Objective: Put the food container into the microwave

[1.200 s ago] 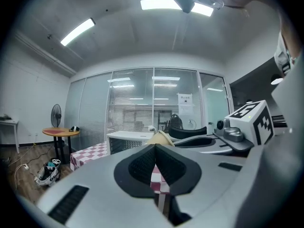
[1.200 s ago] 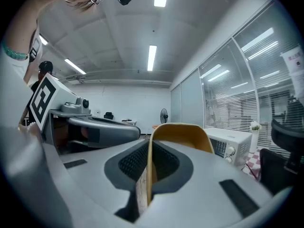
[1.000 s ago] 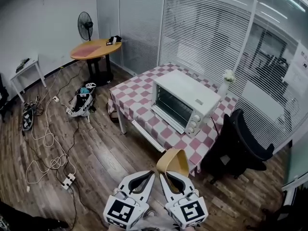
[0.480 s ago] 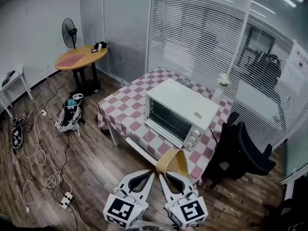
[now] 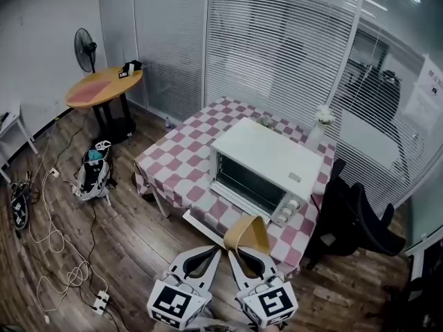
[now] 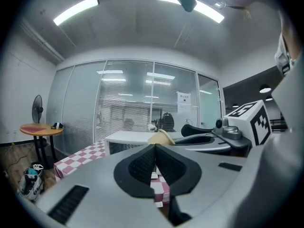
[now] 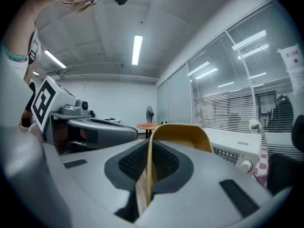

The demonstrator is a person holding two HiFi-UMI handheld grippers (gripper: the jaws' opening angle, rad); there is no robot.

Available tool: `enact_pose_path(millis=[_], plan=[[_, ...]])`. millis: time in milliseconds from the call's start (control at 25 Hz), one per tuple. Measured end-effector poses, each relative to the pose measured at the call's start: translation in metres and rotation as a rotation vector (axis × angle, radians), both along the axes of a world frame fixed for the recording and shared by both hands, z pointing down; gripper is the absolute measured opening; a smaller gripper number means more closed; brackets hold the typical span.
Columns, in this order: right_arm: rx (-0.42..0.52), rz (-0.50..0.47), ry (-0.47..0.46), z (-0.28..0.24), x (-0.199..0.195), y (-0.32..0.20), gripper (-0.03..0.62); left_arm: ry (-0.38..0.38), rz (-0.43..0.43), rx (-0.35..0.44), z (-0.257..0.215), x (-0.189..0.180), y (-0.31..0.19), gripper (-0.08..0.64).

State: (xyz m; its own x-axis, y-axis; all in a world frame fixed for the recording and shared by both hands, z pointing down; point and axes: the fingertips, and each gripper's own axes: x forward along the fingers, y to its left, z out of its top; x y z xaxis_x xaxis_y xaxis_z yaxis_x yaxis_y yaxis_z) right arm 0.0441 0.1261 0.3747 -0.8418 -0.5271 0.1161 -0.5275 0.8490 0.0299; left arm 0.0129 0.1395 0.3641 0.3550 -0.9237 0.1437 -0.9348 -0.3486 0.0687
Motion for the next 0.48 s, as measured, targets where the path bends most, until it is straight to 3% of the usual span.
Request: enact_pose_path(millis=[480], plan=[[-0.013, -0.005, 0.036, 0.014, -0.053, -0.016, 0.009, 0.02, 0.025, -0.017, 0.013, -0.05, -0.016, 0.014]])
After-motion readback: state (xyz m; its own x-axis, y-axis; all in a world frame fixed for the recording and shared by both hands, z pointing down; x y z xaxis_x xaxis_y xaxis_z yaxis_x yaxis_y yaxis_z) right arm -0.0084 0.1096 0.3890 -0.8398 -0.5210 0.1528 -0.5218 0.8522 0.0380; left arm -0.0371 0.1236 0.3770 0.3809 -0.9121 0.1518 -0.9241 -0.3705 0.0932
